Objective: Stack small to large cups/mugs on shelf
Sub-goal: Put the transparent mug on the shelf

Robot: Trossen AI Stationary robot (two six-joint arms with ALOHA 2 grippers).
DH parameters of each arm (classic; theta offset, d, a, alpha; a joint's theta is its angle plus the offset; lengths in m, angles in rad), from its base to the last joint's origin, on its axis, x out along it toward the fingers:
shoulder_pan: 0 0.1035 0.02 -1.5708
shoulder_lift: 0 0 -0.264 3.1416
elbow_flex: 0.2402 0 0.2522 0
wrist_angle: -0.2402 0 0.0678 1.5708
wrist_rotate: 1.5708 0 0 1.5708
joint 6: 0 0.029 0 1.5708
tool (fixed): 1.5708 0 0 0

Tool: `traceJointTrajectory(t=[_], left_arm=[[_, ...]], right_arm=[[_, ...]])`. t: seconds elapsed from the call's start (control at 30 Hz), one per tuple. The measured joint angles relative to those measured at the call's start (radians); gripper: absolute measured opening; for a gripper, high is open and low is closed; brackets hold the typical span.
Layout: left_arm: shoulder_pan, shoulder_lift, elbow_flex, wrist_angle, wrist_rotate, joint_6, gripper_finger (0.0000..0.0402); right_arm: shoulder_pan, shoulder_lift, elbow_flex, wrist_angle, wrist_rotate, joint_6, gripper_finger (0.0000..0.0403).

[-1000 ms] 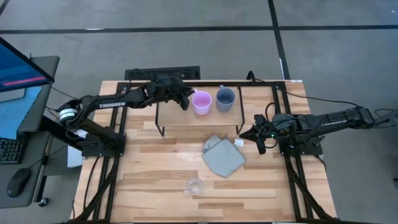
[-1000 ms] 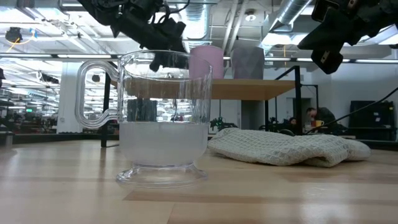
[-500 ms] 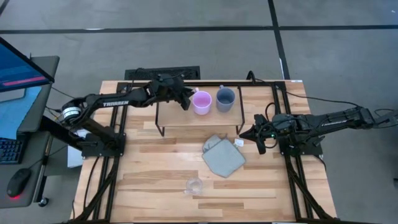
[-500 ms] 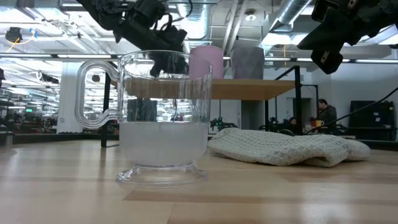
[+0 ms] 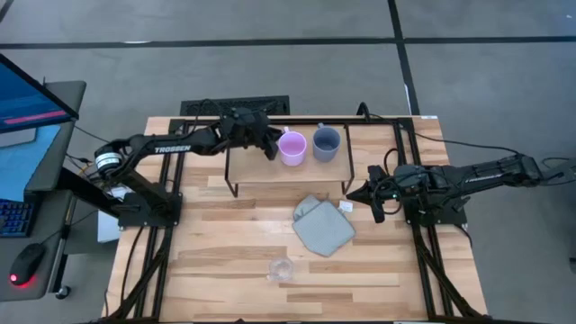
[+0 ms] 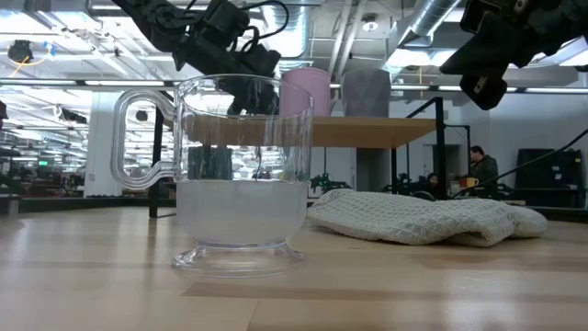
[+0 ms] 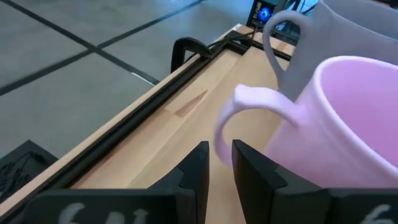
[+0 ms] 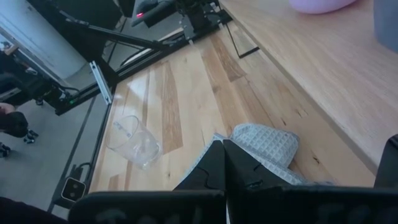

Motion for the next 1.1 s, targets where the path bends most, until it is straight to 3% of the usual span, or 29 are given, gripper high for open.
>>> traceJointTrajectory(t=[0.17, 0.33, 0.77, 1.1], left_arm=[[0.023, -0.016, 0.000, -0.094, 0.026, -0.007, 0.0059], [0.026, -0.086, 0.000, -0.234, -0.021, 0.015, 0.0059], [0.019, -0.349, 0.000, -0.323, -0.028, 0.069, 0.0059], [-0.047, -0.416, 0.000, -0.456, -0.022, 0.077, 0.0059]], right_arm=[[0.000, 0.000, 0.000, -0.002, 0.000, -0.001, 0.0010], [0.000, 0.000, 0.000, -0.002, 0.001, -0.006, 0.0010], [-0.002, 0.000, 0.000, 0.003, 0.065, 0.000, 0.0010], [0.000, 0.000, 0.000, 0.167, 0.106, 0.056, 0.0010]])
